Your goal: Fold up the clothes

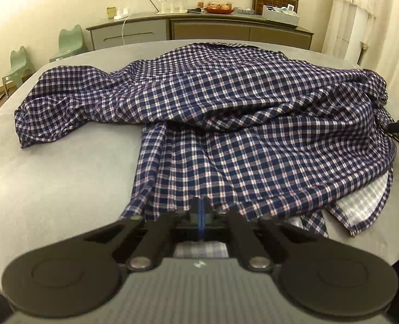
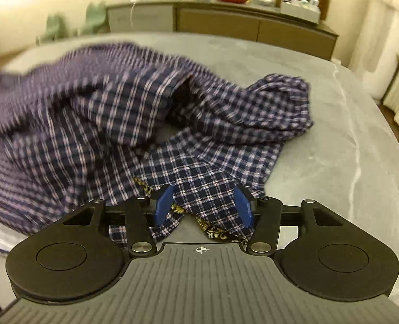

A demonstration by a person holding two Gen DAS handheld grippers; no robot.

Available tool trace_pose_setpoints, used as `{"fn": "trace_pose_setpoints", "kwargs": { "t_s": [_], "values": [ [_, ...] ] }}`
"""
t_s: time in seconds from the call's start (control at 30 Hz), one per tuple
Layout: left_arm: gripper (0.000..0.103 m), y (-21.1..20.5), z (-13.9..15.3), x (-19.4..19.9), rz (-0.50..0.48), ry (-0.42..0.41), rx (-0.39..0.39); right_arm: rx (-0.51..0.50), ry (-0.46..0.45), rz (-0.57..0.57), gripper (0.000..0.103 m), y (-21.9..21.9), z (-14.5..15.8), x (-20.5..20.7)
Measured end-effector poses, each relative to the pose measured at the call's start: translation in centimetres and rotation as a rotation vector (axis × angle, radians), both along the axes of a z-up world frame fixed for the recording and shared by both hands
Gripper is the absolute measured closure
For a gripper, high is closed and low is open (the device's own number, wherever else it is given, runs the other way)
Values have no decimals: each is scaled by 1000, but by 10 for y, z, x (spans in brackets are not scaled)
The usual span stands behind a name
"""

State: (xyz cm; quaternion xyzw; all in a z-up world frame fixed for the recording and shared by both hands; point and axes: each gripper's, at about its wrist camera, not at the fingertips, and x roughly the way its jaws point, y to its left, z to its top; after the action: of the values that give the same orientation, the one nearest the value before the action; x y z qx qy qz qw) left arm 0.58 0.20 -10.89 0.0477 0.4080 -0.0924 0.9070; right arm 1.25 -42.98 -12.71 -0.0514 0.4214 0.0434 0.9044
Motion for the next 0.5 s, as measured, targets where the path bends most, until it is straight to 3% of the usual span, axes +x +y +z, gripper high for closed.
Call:
{"fn": "trace_pose_setpoints", "kwargs": {
  "t_s": [0.03, 0.07, 0.1, 0.3, 0.37, 0.4, 0.47, 0.5],
  "values": [
    [103, 0, 0, 0, -1, -2, 2, -8, -2, 10, 66, 1, -2, 0],
    [103, 0, 0, -1, -2, -3, 4, -3, -5, 14, 80, 1, -1, -1],
    [103, 1, 0, 0, 0, -5, 5, -10, -10, 8, 103, -2, 2, -3],
    [103, 14, 6, 2, 16, -10, 2, -116, -32, -77, 103, -41, 26, -26],
    [97, 21, 10, 3, 48, -15, -19, -153, -17, -126, 103, -59, 32, -36],
    [94, 25, 12, 4, 69, -22, -31, -100, -11, -148, 103, -68, 36, -41],
    [75, 29, 13, 8, 110, -38, -36, 54, -7, -153, 98, -69, 42, -47],
    [71, 29, 12, 12, 123, -34, -33, 124, -2, -135, 82, -63, 44, -48]
  ]
}}
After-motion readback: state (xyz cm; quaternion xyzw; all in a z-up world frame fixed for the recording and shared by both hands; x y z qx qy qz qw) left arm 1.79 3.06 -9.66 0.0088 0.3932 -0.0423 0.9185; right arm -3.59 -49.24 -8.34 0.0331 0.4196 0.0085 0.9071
